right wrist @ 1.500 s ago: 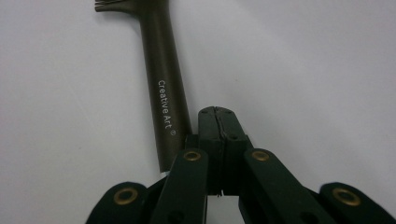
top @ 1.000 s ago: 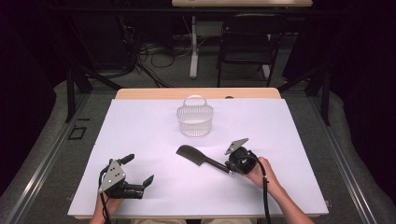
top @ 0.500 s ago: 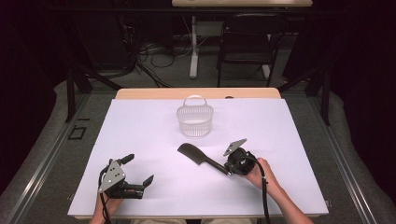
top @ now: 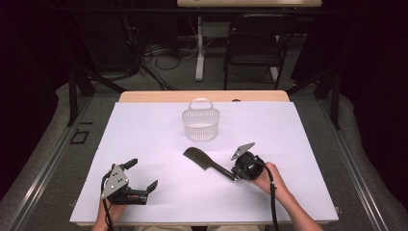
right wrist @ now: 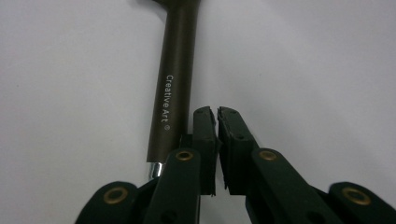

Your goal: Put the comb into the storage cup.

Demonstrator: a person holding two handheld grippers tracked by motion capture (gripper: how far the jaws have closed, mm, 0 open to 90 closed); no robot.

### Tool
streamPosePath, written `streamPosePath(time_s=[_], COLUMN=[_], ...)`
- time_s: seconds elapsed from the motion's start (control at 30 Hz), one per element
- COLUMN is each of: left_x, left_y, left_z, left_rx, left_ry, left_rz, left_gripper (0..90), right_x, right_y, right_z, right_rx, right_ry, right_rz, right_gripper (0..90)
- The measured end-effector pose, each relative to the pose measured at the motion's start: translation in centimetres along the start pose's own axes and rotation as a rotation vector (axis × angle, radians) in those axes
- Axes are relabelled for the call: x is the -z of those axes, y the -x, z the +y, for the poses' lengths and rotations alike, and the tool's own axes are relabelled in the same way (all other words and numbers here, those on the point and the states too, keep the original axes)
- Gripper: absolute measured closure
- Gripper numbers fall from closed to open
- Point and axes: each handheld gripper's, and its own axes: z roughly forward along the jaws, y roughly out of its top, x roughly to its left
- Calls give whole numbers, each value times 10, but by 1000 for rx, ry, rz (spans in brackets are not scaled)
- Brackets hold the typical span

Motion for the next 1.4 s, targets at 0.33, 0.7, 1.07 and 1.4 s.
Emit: streamPosePath(time_s=[0.33, 0.7, 1.07, 1.4], left_x=[0, -1, 0, -1], left_y=[0, 0, 0, 1], left_z=[0, 0, 0, 0], left_rx=[-3, -7, -6, 0], left_ry=[0, -3, -1, -1], left_rz=[1, 0, 4, 4], left_gripper=[1, 1, 1, 1], right_x=[12, 21, 23, 17], right_y=[10, 11, 6, 2], right_z=[1, 7, 20, 32], right_rx=[-39, -55, -43, -46], right_ry=[48, 48, 37, 2], right_rz=[-20, -35, -21, -4], right_gripper=[550, 287, 156, 65])
